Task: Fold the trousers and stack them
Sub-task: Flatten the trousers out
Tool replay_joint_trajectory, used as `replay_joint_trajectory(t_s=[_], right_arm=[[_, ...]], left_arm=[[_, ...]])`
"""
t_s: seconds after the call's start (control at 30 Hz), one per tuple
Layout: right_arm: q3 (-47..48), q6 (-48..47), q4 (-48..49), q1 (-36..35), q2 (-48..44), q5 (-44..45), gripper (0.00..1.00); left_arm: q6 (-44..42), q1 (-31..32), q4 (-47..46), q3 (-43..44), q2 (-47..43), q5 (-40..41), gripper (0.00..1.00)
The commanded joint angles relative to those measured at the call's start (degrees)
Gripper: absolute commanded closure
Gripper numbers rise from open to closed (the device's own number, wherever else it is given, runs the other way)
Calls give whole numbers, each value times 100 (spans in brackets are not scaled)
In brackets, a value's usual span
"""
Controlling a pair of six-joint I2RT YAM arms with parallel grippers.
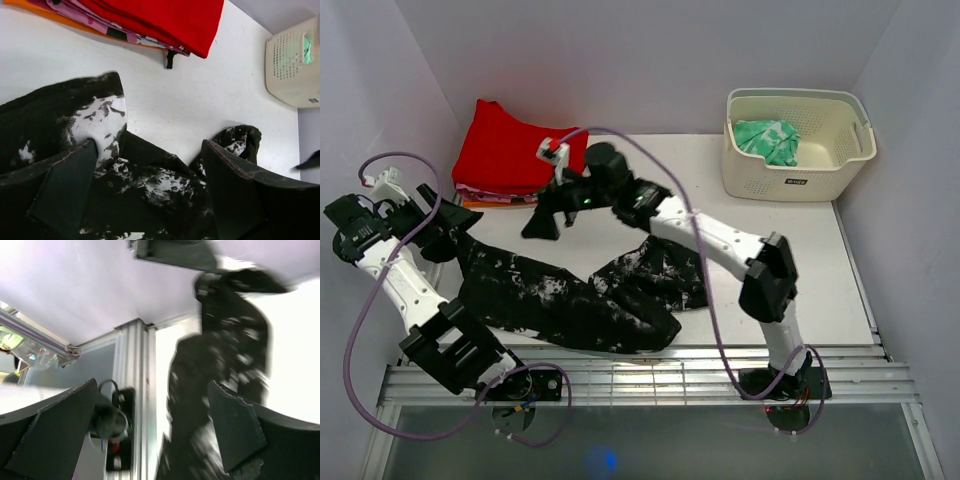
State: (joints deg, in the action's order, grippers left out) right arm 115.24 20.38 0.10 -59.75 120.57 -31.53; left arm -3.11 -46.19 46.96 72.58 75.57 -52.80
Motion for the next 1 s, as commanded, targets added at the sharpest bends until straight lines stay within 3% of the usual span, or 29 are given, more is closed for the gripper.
replay_joint_trajectory(t_s=[0.0,0.07,0.1,0.13,0.17,0.27,0.37,0.5,0.7,0.9,0.97], right_arm=[[-334,-859,-798,1110,-1587,-432,6],[-712,-1236,-1378,1534,-1948,-582,7],[-844,-1647,-2016,1736,-2237,-643,7],[-976,-1895,-2379,2104,-2353,-688,7],[-1317,-2176,-3062,2264,-2554,-723,5],[-2203,-3205,-3901,2774,-2767,-486,2],[-3397,-3532,-4290,3223,-3047,-240,0],[-4323,-3603,-4176,3487,-3128,198,0],[-4817,-3023,-3851,3522,-2741,972,0],[-5108,-2847,-3710,3540,-2557,982,0],[-5064,-2864,-3745,3540,-2338,728,9]], left_arm=[[-583,258,128,414,-69,-627,5],[-1057,618,539,538,-25,-513,5],[-1703,908,725,599,-16,-365,5],[-2075,1650,979,617,27,-128,5],[-2358,1997,1304,539,28,318,5],[-3255,2930,1763,21,37,962,5],[-3608,3108,1800,-454,151,1778,6],[-3722,3108,1527,-885,160,2273,7],[-3626,3178,991,-1553,283,2765,7],[-3600,3248,341,-2237,309,3363,8],[-3512,3248,42,-2388,370,3599,9]])
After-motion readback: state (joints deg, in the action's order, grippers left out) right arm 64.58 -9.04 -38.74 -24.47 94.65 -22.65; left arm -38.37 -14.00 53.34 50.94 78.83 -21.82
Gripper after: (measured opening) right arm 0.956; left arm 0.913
